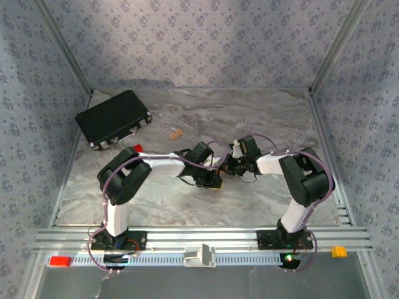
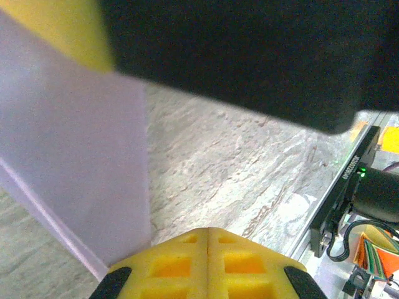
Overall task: Fold a paper plane with a square sheet of paper (pick it up from the middle)
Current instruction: Fold the wing for the fifth time at the center of the table.
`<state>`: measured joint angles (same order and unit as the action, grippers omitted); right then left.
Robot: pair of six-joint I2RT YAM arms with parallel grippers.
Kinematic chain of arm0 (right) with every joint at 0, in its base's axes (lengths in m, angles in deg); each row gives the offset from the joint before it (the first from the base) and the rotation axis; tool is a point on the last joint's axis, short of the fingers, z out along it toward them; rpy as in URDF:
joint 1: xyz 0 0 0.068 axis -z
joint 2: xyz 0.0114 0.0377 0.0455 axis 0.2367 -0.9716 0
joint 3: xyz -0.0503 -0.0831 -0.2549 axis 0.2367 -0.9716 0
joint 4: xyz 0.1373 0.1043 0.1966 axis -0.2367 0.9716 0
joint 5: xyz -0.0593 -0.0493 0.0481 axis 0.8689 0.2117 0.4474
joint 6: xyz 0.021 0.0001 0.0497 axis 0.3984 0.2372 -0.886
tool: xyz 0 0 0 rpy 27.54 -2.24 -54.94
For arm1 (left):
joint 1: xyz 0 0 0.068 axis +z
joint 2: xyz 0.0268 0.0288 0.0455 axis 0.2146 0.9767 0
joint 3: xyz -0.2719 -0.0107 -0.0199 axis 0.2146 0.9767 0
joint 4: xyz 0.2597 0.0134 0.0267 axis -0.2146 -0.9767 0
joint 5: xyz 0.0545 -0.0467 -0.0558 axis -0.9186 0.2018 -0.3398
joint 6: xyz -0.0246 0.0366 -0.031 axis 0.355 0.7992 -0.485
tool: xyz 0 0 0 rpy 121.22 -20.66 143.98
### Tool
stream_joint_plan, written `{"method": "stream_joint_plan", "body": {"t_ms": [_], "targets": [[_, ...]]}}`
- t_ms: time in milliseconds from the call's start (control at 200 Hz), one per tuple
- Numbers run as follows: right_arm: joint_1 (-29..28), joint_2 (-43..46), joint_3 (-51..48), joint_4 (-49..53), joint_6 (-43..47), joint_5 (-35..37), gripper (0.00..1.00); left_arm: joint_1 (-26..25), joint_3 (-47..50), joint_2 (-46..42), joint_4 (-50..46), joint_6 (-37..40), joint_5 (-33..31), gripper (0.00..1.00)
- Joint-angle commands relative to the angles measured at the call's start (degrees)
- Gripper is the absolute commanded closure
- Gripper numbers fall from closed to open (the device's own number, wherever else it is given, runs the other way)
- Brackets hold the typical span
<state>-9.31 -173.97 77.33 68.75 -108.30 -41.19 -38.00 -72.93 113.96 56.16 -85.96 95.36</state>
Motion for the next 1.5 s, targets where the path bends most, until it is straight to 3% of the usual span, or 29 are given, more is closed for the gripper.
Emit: {"method": "stream_joint_plan", "body": {"t_ms": [0,750,1204,1359,1494], "targets": [[0.71,-1.80,-2.23,4.13,-0.21,5.37,0.95,-0.32,1.64,-0.46,-1.97,1.96,-1.03,0.98],[0.83,-2.84,-2.18,3.93,-0.04,5.15,0.95,-0.23,9.07,-3.53,-0.90,-0.41,-2.24,1.00],[0.68,-2.34,-1.93,4.20,-0.30,5.29,0.95,-0.41,15.17,-12.29,-2.75,0.14,-3.36,1.00],[0.69,-2.18,-1.85,4.06,-0.65,5.30,0.95,-0.28,12.17,-16.89,-1.27,-0.07,-4.84,1.00],[0.73,-2.40,-1.67,4.06,-0.65,5.26,0.95,0.34,7.44,-13.96,0.29,-0.31,-4.33,1.00]]}}
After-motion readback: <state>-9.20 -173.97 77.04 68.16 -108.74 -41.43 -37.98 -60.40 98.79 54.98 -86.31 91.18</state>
